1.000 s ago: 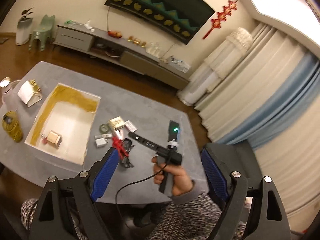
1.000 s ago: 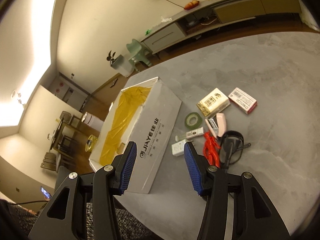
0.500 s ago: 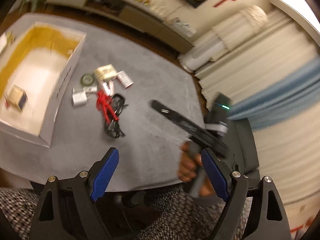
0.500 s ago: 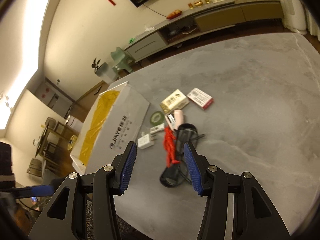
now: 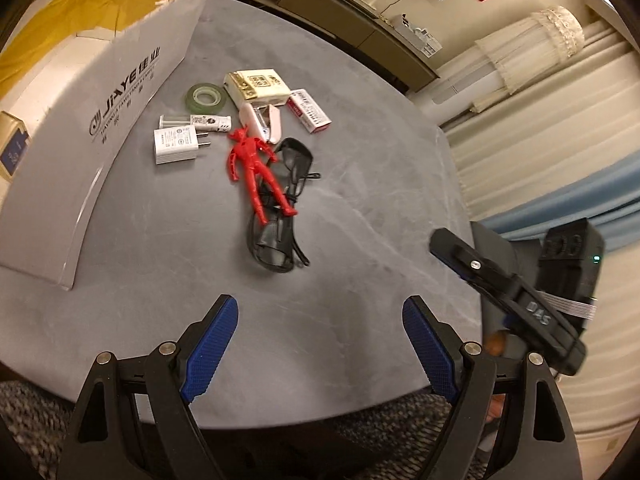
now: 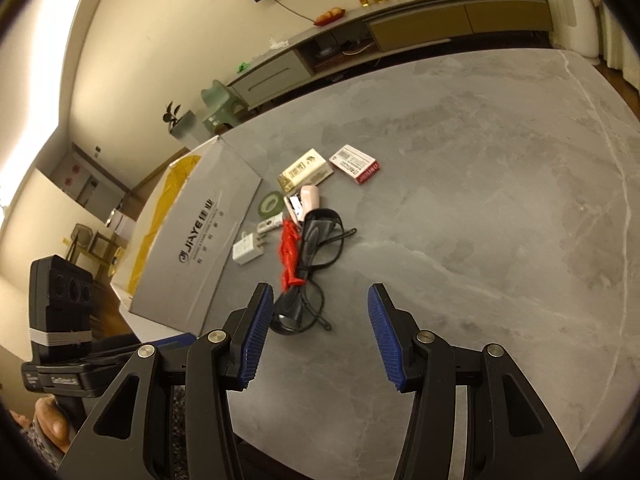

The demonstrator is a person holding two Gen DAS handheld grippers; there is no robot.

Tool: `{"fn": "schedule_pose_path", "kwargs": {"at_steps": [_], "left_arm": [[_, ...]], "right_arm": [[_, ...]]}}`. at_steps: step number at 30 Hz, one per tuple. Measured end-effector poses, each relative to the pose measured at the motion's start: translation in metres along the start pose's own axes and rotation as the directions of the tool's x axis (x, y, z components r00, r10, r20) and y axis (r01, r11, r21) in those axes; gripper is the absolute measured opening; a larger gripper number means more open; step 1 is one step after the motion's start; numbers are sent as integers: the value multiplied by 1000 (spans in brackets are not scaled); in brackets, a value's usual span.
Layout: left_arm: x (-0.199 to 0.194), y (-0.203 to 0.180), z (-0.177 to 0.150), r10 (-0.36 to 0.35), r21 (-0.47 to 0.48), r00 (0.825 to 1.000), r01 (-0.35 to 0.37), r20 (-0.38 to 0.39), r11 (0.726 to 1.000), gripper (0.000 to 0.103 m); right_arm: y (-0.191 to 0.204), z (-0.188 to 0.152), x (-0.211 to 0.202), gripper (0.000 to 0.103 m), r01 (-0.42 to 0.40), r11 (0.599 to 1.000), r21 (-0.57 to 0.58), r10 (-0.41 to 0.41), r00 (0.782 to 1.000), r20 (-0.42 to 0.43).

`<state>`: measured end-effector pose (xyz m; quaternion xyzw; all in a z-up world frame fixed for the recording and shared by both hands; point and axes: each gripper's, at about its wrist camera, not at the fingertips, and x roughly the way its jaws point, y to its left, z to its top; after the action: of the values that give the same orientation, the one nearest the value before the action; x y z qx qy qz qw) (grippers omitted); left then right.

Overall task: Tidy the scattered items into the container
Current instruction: 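Move both tools back toward the scattered items on the table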

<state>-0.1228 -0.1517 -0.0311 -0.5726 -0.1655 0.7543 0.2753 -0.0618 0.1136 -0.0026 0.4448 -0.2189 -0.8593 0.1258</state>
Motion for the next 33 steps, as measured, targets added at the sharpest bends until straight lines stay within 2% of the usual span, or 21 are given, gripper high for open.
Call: {"fn": "schedule_pose_path", "kwargs": {"at_steps": [7, 15, 17, 19, 21, 25, 30, 33], "left_arm": [[33, 3, 10, 18, 75, 1000, -18, -4, 997, 85], [57, -1, 34, 59, 186, 993, -78, 104, 979, 85], [66, 5, 44, 94, 198, 986, -120, 139, 973, 75], [77, 15, 50, 128, 208, 982, -154, 136, 966, 64], [85, 29, 54, 149, 203, 981, -172, 120, 964, 57], [78, 53, 57, 150, 135, 976, -171, 155, 976, 56], [69, 65, 61, 146, 121, 972, -170, 185, 978, 56], [72, 66, 65, 175, 133, 966, -202, 188, 970, 56]], "right_arm": [[-4, -6, 25, 54, 43, 998, -40, -45, 998, -47], [14, 3, 43, 53, 16, 995, -95, -20, 999, -45], [16, 6, 50, 51, 20, 995, -101, -25, 998, -51], [16, 7, 57, 51, 32, 994, -108, -38, 998, -59], [16, 8, 67, 51, 47, 992, -118, -56, 996, -76], [17, 9, 89, 51, 54, 990, -127, -69, 991, -112], [29, 10, 114, 51, 39, 989, -144, -58, 989, -136], [34, 9, 132, 52, 46, 990, -132, -67, 985, -158]]}}
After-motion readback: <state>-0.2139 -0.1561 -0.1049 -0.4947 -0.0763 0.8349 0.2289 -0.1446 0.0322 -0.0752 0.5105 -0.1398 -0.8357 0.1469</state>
